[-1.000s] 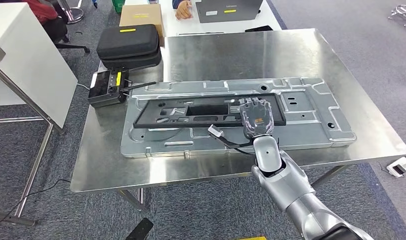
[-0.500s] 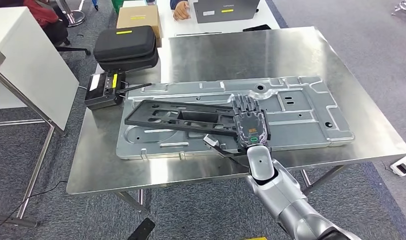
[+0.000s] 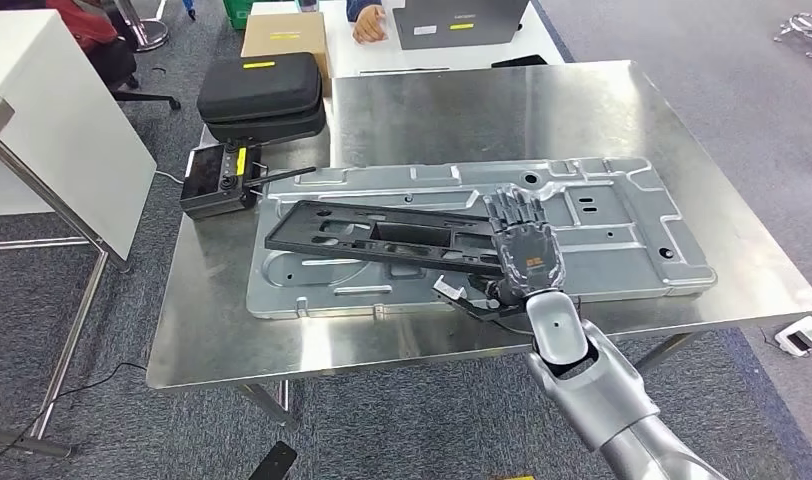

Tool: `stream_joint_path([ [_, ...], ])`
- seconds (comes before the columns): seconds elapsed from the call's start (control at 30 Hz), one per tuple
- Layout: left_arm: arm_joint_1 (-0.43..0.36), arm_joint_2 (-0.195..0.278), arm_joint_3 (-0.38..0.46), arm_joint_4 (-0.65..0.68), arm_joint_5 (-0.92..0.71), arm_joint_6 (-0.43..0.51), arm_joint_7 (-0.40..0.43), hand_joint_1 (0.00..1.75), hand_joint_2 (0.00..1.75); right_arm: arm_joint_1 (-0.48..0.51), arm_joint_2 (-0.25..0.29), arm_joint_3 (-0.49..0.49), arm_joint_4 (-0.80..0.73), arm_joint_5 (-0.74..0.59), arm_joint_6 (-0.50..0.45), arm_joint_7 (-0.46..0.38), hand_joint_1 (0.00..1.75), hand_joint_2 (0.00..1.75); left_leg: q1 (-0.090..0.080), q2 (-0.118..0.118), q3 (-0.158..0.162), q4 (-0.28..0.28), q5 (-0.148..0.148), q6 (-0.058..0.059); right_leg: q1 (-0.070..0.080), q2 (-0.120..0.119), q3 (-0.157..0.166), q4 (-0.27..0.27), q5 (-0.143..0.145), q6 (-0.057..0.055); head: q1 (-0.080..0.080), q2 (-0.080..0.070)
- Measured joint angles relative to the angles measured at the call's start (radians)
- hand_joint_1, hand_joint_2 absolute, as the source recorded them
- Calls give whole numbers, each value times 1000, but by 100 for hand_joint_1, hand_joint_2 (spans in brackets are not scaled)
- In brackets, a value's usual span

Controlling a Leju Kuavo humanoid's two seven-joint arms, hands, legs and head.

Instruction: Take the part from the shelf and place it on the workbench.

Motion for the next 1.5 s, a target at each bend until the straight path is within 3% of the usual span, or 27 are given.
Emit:
stream_joint_path([
  [0.03, 2, 1, 1, 0, 6, 7, -1, 0, 0, 19, -28, -6, -42, -13, 2, -2, 0, 0, 2, 0, 1, -4, 3, 7, -1, 0, -15, 36, -24, 5, 0, 0],
  [0.13, 10, 3, 8, 0, 20, 24, -1, 0, 0, 87, -105, -34, -162, -48, 2, -4, 0, 0, -1, -1, 2, -5, 2, 18, -1, -1, -104, 227, -117, 13, 0, 0],
  [0.17, 14, 4, 10, 0, 23, 26, -1, 0, 0, 107, -125, -43, -192, -53, 2, -4, 0, 0, -2, -1, 2, -3, 1, 19, -1, -1, -123, 265, -125, 14, 0, 0],
  [0.2, 16, 5, 12, 0, 24, 28, -1, 0, 0, 123, -140, -50, -218, -55, 2, -5, 0, 0, -4, 0, 2, -1, -1, 19, -1, -1, -124, 262, -112, 13, 0, 0],
  [0.23, 18, 5, 14, 0, 25, 28, -1, 0, 0, 135, -153, -56, -241, -56, 2, -5, 0, 0, -5, 0, 3, 1, -3, 19, 0, -1, -104, 219, -82, 9, 0, 0],
  [0.3, 17, 5, 17, 0, 27, 33, -1, 0, 0, 153, -173, -67, -283, -68, -7, -6, 0, 0, -9, 1, 4, 5, -8, 16, 4, -2, -34, 78, -17, -2, 0, 0],
  [0.33, 16, 5, 19, 0, 30, 40, -1, 0, 0, 168, -180, -76, -305, -85, -25, -6, 0, 0, -11, 1, 4, 7, -10, 14, 8, -3, -7, 23, 0, -7, 0, 0],
  [0.4, 18, 5, 24, 0, 40, 65, 3, 0, 0, 229, -187, -110, -368, -152, -103, -16, 0, 0, -13, -1, 4, 8, -12, 9, 15, -6, 11, -14, 2, -14, 0, 0],
  [0.5, 28, 5, 34, 0, 56, 106, 9, 0, 0, 369, -165, -194, -509, -341, -272, -104, 0, 0, -12, -3, 4, 18, -28, -6, 9, -12, 22, -26, 5, -28, 0, 0],
  [0.57, 32, 5, 42, 0, 63, 125, 10, 0, 0, 446, -123, -249, -592, -485, -358, -189, 0, 0, -10, -1, -25, 95, -81, -18, 3, -14, 28, -32, 7, -39, -1, 0],
  [0.63, 34, 5, 49, 0, 66, 137, 12, 0, 0, 508, -75, -289, -655, -604, -397, -270, 0, 0, -5, 0, -81, 224, -145, -27, 3, -14, 29, -31, 5, -45, -1, 0],
  [0.67, 36, 5, 52, 0, 67, 143, 12, 0, 0, 535, -51, -305, -680, -651, -403, -310, 0, 0, -2, 0, -101, 267, -158, -31, 3, -13, 29, -30, 4, -45, -1, 0],
  [0.7, 39, 5, 54, 0, 67, 147, 13, 0, 0, 560, -26, -322, -701, -692, -405, -349, 0, 0, 0, 1, -104, 276, -152, -33, 3, -13, 29, -28, 3, -45, -1, 0],
  [0.73, 41, 5, 55, 0, 67, 151, 14, 0, 0, 581, -3, -341, -718, -727, -406, -383, 0, 0, 2, 1, -87, 244, -128, -34, 2, -11, 29, -26, 2, -44, -1, 0],
  [0.8, 43, 6, 57, 0, 67, 155, 14, 0, 0, 613, 40, -383, -748, -774, -408, -436, 0, 0, 4, 1, -17, 109, -67, -31, 2, -10, 30, -21, -2, -39, -1, 0],
  [0.87, 43, 5, 59, 0, 67, 157, 13, 0, 0, 634, 71, -421, -772, -795, -410, -467, 0, 0, 1, 1, 29, 16, -39, -24, 5, -9, 30, -16, -4, -30, -1, 0],
  [1.0, 45, 5, 68, 0, 74, 161, 12, 0, 0, 664, 106, -455, -808, -839, -410, -500, 0, 0, -1, 3, 36, -3, -28, -1, 3, -7, 27, -9, -8, -7, -1, 0],
  [1.07, 45, 5, 73, 0, 78, 166, 13, 0, 0, 673, 116, -461, -822, -857, -410, -513, 0, 0, 2, 5, 36, -12, -18, 12, 0, -6, 1, 53, -55, 1, 0, 0],
  [1.13, 46, 5, 74, 0, 78, 170, 14, 0, 0, 682, 121, -465, -829, -865, -410, -521, 0, 0, 1, 7, 31, -12, -15, 16, -1, -6, -53, 178, -125, 6, 0, 0],
  [1.17, 47, 5, 75, 0, 78, 171, 14, 0, 0, 687, 124, -465, -830, -868, -410, -525, 0, 0, 0, 7, 28, -10, -15, 16, -1, -6, -75, 231, -145, 8, 0, 0],
  [1.2, 47, 5, 75, 0, 78, 171, 15, 0, 0, 691, 127, -465, -831, -871, -410, -528, 0, 0, -1, 8, 26, -8, -14, 16, -1, -6, -82, 254, -147, 9, 0, 0],
  [1.23, 48, 5, 76, 0, 78, 172, 15, 0, 0, 695, 129, -465, -832, -874, -410, -532, 0, 0, -1, 8, 25, -6, -14, 15, -1, -6, -70, 236, -129, 9, 0, 0],
  [1.3, 48, 5, 76, 0, 78, 174, 15, 0, 0, 697, 133, -465, -838, -881, -410, -539, 0, 0, -1, 7, 23, 0, -15, 13, -1, -6, 1, 109, -71, 3, 0, 0],
  [1.37, 47, 4, 77, 0, 78, 177, 15, 0, 0, 699, 137, -465, -846, -903, -410, -550, 0, 0, -4, 7, 21, 6, -16, 5, 3, -6, 54, 5, -37, -5, 0, 0],
  [1.43, 47, 4, 78, 0, 78, 182, 15, 0, 0, 702, 142, -465, -853, -944, -409, -563, 0, 0, -6, 7, 19, 6, -12, -5, 9, -5, 59, -13, -30, -14, 0, 0],
  [1.5, 47, 3, 79, 0, 78, 185, 15, 0, 0, 704, 145, -465, -856, -984, -404, -572, 0, 0, -6, 6, 15, 9, -16, -16, 5, -5, 55, -19, -21, -27, 0, 0],
])
